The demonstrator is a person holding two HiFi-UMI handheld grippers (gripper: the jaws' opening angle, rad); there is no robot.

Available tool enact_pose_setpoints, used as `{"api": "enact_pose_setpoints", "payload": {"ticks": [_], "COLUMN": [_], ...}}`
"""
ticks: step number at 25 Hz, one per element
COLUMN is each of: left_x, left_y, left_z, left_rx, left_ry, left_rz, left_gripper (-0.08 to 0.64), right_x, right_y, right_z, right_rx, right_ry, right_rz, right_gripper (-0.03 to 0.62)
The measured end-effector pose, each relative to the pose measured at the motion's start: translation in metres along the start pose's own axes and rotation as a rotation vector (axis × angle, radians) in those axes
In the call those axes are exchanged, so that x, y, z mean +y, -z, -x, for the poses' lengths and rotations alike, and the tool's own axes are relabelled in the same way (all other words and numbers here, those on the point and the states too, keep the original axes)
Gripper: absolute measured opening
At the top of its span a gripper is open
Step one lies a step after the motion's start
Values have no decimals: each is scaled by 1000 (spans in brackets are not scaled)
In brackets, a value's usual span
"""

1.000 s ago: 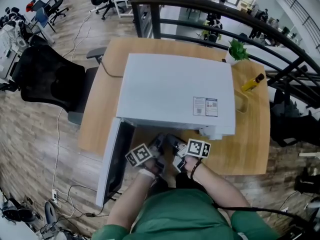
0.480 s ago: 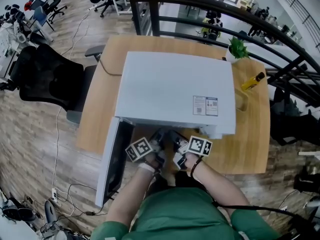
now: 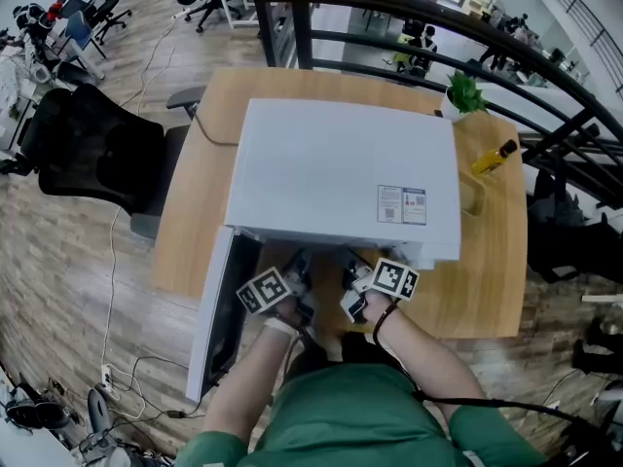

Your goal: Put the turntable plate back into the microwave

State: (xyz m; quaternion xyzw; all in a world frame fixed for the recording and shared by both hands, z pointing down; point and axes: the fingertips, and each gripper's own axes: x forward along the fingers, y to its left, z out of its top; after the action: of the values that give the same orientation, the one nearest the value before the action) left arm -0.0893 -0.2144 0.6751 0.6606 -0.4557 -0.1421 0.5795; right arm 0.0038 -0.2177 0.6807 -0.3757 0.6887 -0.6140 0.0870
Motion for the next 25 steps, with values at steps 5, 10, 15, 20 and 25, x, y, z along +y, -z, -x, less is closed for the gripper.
{"api": "enact_pose_setpoints", "payload": {"ticks": [5, 10, 15, 20, 25], "left_x": [-2, 0, 0, -3, -2], "left_y": [1, -1, -8, -13, -13], "left_z": [-9, -12, -16, -19, -20], "left_rx": [23, 12, -2, -11, -16], "left_ry": [-3, -7, -7, -1, 1], "left_rz": [-3, 2, 10, 10, 7], "left_gripper": [61, 60, 58, 57, 58], "right_x": [1, -1, 2, 5, 3], "right_y": [-1, -2, -2, -4, -4], "right_z": [-2, -5, -8, -10, -11], "right_rx": [-6, -5, -6, -2, 0], "right_ry": [10, 12, 9, 9, 9], "right_rz": [4, 14, 12, 18, 17], "right_gripper": [55, 55, 55, 55, 55]}}
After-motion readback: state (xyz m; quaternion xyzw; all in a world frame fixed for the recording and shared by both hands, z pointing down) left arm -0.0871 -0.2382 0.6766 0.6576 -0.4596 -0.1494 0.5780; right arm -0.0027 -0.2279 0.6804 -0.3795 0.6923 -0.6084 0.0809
